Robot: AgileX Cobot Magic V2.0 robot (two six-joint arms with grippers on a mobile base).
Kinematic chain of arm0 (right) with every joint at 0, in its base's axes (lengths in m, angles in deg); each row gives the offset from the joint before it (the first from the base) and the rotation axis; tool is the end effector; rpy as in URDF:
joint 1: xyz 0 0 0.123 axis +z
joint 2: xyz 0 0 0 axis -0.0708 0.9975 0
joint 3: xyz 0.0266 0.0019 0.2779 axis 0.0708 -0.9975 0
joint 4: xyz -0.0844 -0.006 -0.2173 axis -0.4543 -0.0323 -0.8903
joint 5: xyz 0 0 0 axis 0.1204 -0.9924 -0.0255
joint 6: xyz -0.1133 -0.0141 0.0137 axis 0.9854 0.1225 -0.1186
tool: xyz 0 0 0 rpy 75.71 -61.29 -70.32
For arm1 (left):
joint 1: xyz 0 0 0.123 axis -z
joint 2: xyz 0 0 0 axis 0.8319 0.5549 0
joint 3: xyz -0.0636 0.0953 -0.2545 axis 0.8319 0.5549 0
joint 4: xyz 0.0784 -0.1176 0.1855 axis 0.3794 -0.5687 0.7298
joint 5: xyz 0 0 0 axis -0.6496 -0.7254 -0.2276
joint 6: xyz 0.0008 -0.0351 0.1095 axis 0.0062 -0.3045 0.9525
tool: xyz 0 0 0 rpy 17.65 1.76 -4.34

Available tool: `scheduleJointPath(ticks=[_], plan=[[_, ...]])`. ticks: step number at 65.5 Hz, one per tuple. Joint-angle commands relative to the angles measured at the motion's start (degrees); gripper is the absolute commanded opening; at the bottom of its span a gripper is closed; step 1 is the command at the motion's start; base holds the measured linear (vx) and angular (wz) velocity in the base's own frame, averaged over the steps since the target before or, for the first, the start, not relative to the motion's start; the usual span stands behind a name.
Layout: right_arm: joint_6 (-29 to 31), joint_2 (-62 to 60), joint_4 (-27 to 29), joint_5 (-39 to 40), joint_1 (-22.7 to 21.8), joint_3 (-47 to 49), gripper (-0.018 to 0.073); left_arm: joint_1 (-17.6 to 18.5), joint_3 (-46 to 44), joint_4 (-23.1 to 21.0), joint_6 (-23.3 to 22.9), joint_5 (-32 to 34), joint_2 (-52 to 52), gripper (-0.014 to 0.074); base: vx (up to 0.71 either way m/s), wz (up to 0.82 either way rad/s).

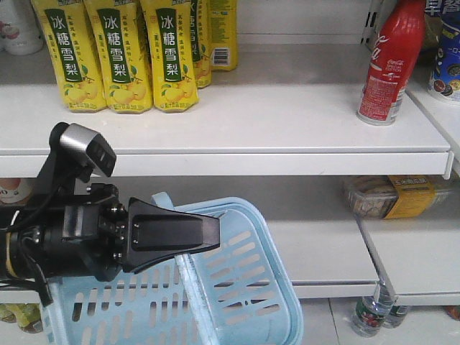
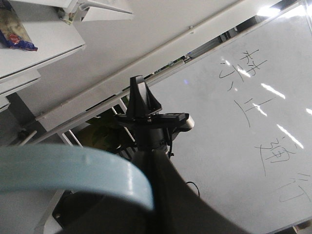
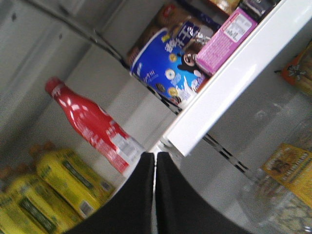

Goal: Place coke in basket with both arms
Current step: 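Reach the right gripper toward the red Coca-Cola bottle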

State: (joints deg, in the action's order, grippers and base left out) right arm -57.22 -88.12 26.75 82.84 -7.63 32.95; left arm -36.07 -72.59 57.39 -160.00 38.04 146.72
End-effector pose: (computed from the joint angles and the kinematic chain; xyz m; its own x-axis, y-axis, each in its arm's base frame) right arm 0.0622 -0.0143 0.2300 0.2827 0.7868 -0.5486 -0.1339 0.5987 0.7897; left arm 0.1739 -0.1744 0.3147 -0.8954 -0.0938 -0.4352 0.4341 0.0324 -0.9003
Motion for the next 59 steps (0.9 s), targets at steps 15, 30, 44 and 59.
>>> scheduleJointPath(ticks=[15, 30, 44, 59], plan=[[1.27, 2.68, -18.27, -16.28, -0.15, 21.07, -0.0005, 0.23, -1.30, -4.67, 0.21, 11.24, -1.46, -0.0006, 0.00, 0.00], [15.74, 15.58, -24.97, -33.16, -0.09, 41.52, 0.0079, 0.23, -1.30, -4.67, 0.21, 11.24, -1.46, -0.0006, 0.00, 0.00], [44.66, 28.39, -5.63, -34.60, -0.09, 48.28, 0.0393, 0.23, -1.30, -4.67, 0.21, 11.24, -1.46, -0.0006, 0.00, 0.00], [70.23, 38.85, 15.92, -34.98, -0.09, 52.20, 0.0697, 0.23, -1.30, -4.67, 0.21, 11.24, -1.46, -0.0006, 0.00, 0.00]])
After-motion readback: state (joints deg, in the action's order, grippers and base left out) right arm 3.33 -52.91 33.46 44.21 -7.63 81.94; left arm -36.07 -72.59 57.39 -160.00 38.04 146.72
